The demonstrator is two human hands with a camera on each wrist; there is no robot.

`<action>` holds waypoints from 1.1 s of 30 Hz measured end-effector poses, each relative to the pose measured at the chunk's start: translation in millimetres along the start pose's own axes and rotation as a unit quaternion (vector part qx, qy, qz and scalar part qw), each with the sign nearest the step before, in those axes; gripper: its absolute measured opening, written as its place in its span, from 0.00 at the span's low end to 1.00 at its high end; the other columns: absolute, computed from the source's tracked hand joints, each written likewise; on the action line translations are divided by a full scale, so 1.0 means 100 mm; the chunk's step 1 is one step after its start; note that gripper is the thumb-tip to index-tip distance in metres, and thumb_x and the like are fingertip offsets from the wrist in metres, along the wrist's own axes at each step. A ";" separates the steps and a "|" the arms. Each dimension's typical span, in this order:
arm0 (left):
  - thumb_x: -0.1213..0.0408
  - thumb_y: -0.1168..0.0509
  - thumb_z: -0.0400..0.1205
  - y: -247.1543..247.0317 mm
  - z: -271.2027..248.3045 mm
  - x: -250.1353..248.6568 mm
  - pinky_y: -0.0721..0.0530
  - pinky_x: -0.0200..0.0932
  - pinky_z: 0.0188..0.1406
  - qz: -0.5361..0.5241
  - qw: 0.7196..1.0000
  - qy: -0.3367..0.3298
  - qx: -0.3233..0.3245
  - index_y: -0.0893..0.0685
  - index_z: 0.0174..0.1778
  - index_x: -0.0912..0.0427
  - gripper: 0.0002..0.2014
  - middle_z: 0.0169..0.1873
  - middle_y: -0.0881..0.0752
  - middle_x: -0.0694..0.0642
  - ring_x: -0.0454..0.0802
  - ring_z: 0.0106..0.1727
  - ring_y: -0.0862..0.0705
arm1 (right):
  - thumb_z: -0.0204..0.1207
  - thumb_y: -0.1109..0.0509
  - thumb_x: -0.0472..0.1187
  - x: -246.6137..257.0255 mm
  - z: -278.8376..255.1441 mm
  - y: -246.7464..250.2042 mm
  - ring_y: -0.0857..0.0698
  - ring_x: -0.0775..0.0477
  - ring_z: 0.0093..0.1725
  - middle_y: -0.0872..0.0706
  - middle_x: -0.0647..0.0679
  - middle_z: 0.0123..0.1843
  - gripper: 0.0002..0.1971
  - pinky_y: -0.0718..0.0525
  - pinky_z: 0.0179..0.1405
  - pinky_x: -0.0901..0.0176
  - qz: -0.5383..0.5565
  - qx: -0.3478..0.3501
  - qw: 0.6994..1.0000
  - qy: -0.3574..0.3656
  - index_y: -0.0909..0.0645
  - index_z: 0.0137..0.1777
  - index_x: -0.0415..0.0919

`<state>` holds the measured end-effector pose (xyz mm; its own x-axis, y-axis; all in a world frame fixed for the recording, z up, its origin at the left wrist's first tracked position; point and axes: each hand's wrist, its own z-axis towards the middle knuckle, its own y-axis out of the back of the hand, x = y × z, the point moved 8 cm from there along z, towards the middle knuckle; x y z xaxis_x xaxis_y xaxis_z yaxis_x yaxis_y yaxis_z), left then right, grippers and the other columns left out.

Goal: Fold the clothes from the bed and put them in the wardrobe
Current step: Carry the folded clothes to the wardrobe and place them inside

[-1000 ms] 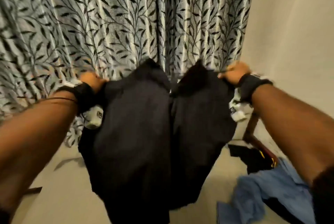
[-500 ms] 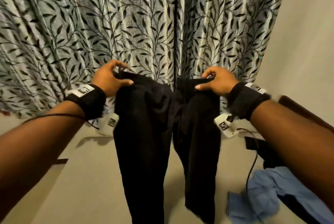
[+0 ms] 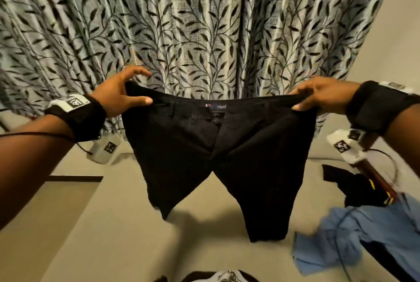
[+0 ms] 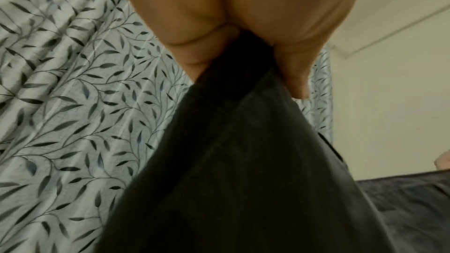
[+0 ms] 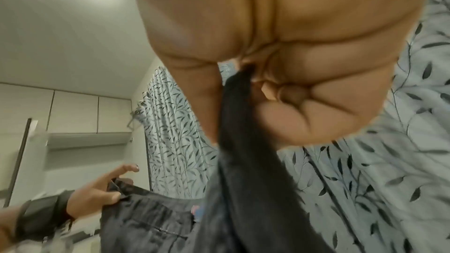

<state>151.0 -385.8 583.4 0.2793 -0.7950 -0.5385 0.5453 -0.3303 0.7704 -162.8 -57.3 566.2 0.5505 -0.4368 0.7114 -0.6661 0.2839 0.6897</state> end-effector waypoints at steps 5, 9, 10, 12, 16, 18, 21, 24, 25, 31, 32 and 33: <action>0.71 0.20 0.72 0.44 -0.28 -0.07 0.20 0.20 0.40 -0.058 0.993 -0.011 -0.100 0.13 0.56 0.46 0.21 0.38 0.13 0.49 0.26 0.35 0.16 | 0.77 0.25 0.39 0.18 -0.43 0.23 0.18 0.56 0.34 0.15 0.50 0.33 0.08 0.21 0.36 0.67 -0.039 -0.009 0.995 0.088 0.14 0.36 0.46; 0.58 0.19 0.76 0.41 0.07 -0.03 0.13 0.37 0.43 -0.063 0.985 0.054 -0.151 0.12 0.58 0.46 0.16 0.37 0.10 0.49 0.44 0.40 0.11 | 0.78 0.23 0.47 0.20 -0.03 0.24 0.11 0.44 0.43 0.10 0.42 0.44 0.12 0.12 0.49 0.50 0.146 -0.149 0.977 0.048 0.14 0.46 0.37; 0.57 0.19 0.75 0.31 0.15 -0.01 0.15 0.40 0.46 -0.072 0.982 0.084 -0.154 0.11 0.60 0.48 0.18 0.42 0.10 0.51 0.50 0.46 0.10 | 0.78 0.22 0.48 0.20 0.11 0.16 0.10 0.42 0.43 0.09 0.40 0.45 0.14 0.11 0.50 0.47 0.162 -0.188 0.968 0.025 0.13 0.47 0.35; 0.57 0.19 0.76 0.02 0.29 -0.05 0.20 0.36 0.42 -0.107 0.977 0.120 -0.143 0.11 0.56 0.51 0.15 0.43 0.11 0.54 0.50 0.45 0.13 | 0.78 0.22 0.44 0.29 0.31 -0.12 0.09 0.44 0.38 0.08 0.42 0.39 0.10 0.10 0.47 0.45 0.202 -0.233 0.951 0.004 0.12 0.43 0.35; 0.63 0.20 0.76 -0.71 0.34 -0.41 0.19 0.39 0.36 -0.223 0.967 0.107 -0.056 0.12 0.48 0.50 0.09 0.36 0.13 0.56 0.54 0.37 0.15 | 0.72 0.22 0.49 0.61 0.49 -0.57 0.11 0.39 0.40 0.10 0.40 0.37 0.16 0.13 0.45 0.47 0.137 -0.275 0.951 0.026 0.16 0.34 0.36; 0.68 0.23 0.79 -0.92 0.29 -0.60 0.19 0.39 0.29 -0.279 0.953 0.116 -0.033 0.13 0.50 0.53 0.08 0.32 0.14 0.53 0.51 0.30 0.18 | 0.76 0.23 0.48 0.82 0.49 -0.70 0.14 0.41 0.40 0.12 0.41 0.37 0.15 0.18 0.41 0.53 0.092 -0.294 0.950 0.047 0.19 0.33 0.40; 0.74 0.31 0.84 -1.16 0.18 -0.96 0.17 0.43 0.29 -0.360 0.926 0.109 0.020 0.15 0.52 0.53 0.10 0.29 0.16 0.52 0.47 0.24 0.20 | 0.72 0.25 0.55 1.08 0.51 -1.00 0.11 0.42 0.43 0.10 0.46 0.39 0.15 0.11 0.47 0.46 0.120 -0.257 0.954 0.096 0.16 0.40 0.43; 0.78 0.35 0.84 -1.15 0.11 -1.01 0.16 0.50 0.38 -0.384 0.919 0.089 0.025 0.16 0.55 0.50 0.16 0.37 0.16 0.64 0.52 0.28 0.18 | 0.64 0.24 0.67 1.12 0.52 -1.21 0.09 0.40 0.48 0.08 0.44 0.45 0.28 0.11 0.54 0.34 0.183 -0.185 0.958 0.118 0.14 0.50 0.43; 0.80 0.36 0.84 -1.11 0.09 -1.01 0.16 0.52 0.42 -0.402 0.912 0.078 0.033 0.17 0.58 0.49 0.19 0.40 0.16 0.67 0.55 0.33 0.18 | 0.61 0.21 0.70 1.14 0.51 -1.23 0.09 0.41 0.51 0.08 0.45 0.49 0.31 0.12 0.57 0.34 0.180 -0.158 0.962 0.134 0.15 0.53 0.45; 0.87 0.38 0.82 -0.89 -0.11 -0.95 0.15 0.49 0.66 -0.394 0.912 -0.049 0.105 0.23 0.75 0.52 0.31 0.62 0.11 0.60 0.52 0.63 0.12 | 0.67 0.13 0.45 1.20 0.34 -1.12 0.15 0.54 0.54 0.14 0.54 0.55 0.29 0.19 0.54 0.63 -0.043 -0.163 0.963 0.210 0.23 0.64 0.46; 0.83 0.32 0.81 -0.84 -0.13 -0.87 0.17 0.50 0.71 -0.333 0.937 -0.076 0.078 0.22 0.74 0.54 0.28 0.66 0.13 0.57 0.49 0.68 0.14 | 0.70 0.15 0.41 1.17 0.31 -1.06 0.14 0.55 0.51 0.13 0.55 0.52 0.23 0.18 0.52 0.65 -0.021 -0.181 0.960 0.213 0.22 0.61 0.46; 0.74 0.25 0.79 -0.81 -0.16 -0.80 0.19 0.51 0.74 -0.252 0.960 -0.106 0.052 0.21 0.73 0.53 0.27 0.68 0.14 0.53 0.46 0.70 0.16 | 0.72 0.17 0.39 1.13 0.29 -1.02 0.13 0.56 0.49 0.12 0.55 0.49 0.19 0.17 0.52 0.65 0.021 -0.187 0.958 0.215 0.21 0.57 0.47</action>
<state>97.4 -287.4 558.8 -0.1730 -0.6023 -0.7793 0.4839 -0.7411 0.4654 -47.5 -160.7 572.9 0.7373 -0.0483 0.6739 -0.5093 0.6156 0.6014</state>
